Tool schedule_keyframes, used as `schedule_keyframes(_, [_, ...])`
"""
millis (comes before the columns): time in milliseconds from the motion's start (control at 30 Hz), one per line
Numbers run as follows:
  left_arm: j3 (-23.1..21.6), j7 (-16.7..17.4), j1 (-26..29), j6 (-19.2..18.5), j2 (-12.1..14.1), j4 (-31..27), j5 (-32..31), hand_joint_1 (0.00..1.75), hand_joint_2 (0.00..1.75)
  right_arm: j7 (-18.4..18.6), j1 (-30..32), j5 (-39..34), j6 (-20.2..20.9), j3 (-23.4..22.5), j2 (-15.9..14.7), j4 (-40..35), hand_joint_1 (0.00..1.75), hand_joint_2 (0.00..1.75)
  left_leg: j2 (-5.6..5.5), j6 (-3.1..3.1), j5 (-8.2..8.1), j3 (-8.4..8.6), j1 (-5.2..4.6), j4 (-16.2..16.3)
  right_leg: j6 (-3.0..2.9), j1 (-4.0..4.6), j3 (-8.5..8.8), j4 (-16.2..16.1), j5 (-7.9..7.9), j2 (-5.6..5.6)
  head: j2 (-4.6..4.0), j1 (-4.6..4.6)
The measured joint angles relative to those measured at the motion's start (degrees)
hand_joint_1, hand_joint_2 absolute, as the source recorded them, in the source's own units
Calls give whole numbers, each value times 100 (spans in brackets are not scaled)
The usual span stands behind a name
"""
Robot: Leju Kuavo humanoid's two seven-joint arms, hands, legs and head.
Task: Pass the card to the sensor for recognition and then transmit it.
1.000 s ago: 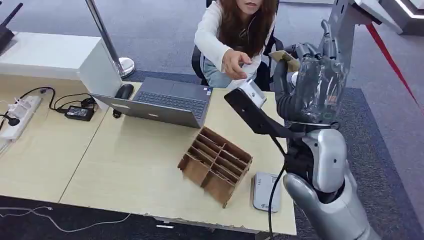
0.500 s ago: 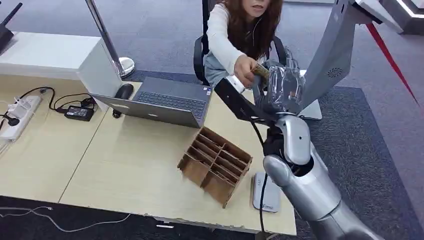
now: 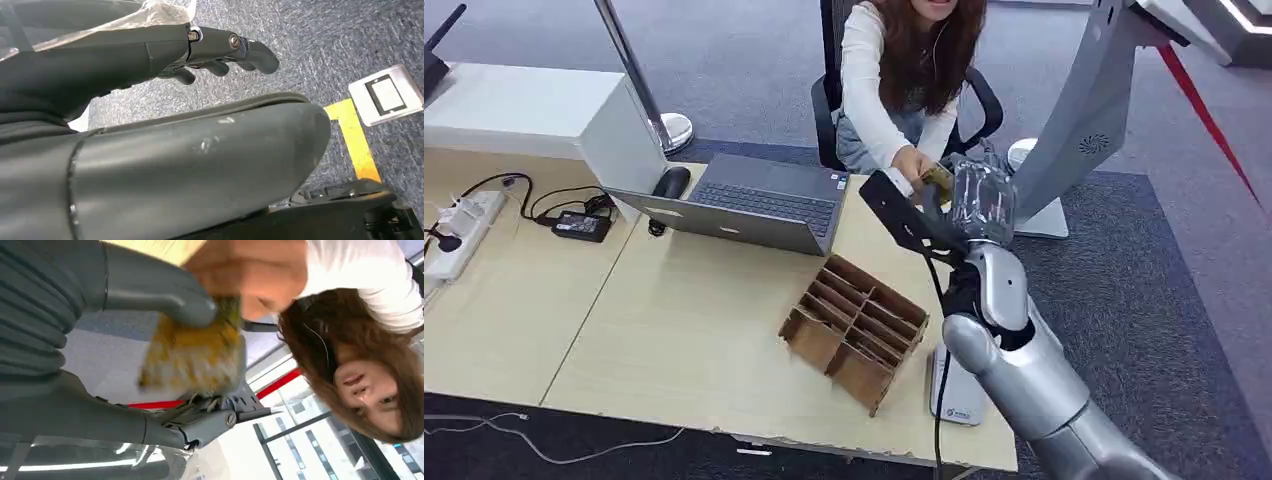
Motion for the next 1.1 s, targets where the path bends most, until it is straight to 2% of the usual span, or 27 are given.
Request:
schedule_keyframes(133, [4,-144,0,4,-2,0,0,0,0,-328,95,-225,-312,4,26,-41,0,175,0,0,0,1,1,-1,0,1,0,0,0,0,0,0])
schedule_keyframes(300, [24,-315,5,24,-4,0,4,0,0,-627,350,-163,-426,28,103,-385,0,175,0,-1,1,3,3,-1,0,3,2,0,0,0,0,0])
schedule_keyframes(533, [114,-619,15,212,-26,0,0,0,0,-870,1100,637,-347,125,103,-1854,0,175,0,0,-1,3,2,-1,1,1,-2,-1,-2,0,0,0])
schedule_keyframes(667, [216,-833,25,321,-42,0,-171,0,0,-995,1877,1074,-409,181,-50,-2726,0,175,-1,-1,-5,3,1,-1,2,0,-2,-4,-3,0,0,2])
schedule_keyframes(900, [334,-879,37,306,-44,-20,-328,0,0,-1355,3064,356,-896,177,-337,-3172,0,175,-1,0,-5,5,0,-2,2,-1,0,-5,-2,1,0,2])
schedule_keyframes(1100, [334,-793,40,304,-50,-48,-527,0,0,-1442,3498,-59,-1331,177,-516,-3180,0,175,0,-1,-4,6,1,-1,1,0,2,-4,-1,1,0,2])
